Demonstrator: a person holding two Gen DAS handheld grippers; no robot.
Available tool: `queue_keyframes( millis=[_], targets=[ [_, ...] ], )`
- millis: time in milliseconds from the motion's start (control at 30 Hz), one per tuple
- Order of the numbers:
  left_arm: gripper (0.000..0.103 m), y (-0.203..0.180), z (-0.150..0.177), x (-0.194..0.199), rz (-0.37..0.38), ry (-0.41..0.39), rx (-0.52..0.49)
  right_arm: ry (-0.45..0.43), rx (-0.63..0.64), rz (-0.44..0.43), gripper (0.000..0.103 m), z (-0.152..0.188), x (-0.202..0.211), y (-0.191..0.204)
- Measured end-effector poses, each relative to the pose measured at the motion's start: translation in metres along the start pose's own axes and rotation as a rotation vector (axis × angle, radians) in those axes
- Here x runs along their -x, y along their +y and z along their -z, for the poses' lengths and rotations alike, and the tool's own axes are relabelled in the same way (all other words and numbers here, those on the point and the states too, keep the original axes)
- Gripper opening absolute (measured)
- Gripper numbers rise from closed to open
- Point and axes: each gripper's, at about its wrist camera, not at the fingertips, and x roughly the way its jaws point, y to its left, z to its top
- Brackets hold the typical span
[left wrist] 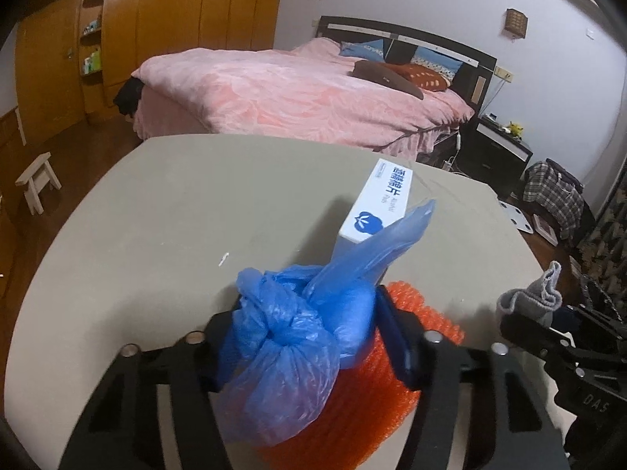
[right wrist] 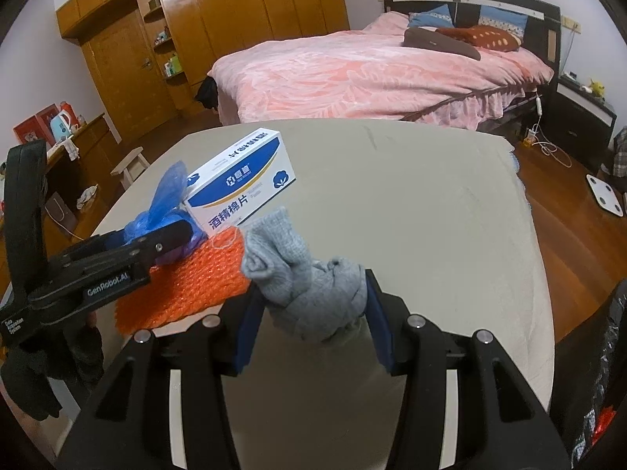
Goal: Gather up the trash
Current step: 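Grasp the blue plastic bag with the left tool while the right tool grasps the grey sock, then carry blue bag and grey sock over the bin and open both tools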
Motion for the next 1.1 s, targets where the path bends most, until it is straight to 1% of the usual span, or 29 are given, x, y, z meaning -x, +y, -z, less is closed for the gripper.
queue_keyframes(
  millis=[133,400,600,800,1100],
  targets=[
    [0.052,0.001,-0.001,0.007,0.000,-0.026,0.011,-0.008,-0.006,-0.005,0.047,0.002,0.004,0.000],
    [0.052,0.002,-0.009,0.035,-0.030,-0.084,0.017,-0.048,-0.014,-0.020,0.047,-0.002,0.026,-0.002],
    [0.052,-0.002,-0.012,0.059,-0.032,-0.111,0.014,-0.076,-0.003,-0.027,0.047,-0.007,0.045,-0.001],
    [0.052,-0.012,-0.013,0.090,-0.023,-0.150,0.013,-0.106,0.004,-0.032,0.047,-0.011,0.068,0.005],
    [0.052,-0.034,-0.006,0.127,-0.005,-0.165,0.000,-0.134,0.017,-0.027,0.047,-0.006,0.112,0.009]
  ],
)
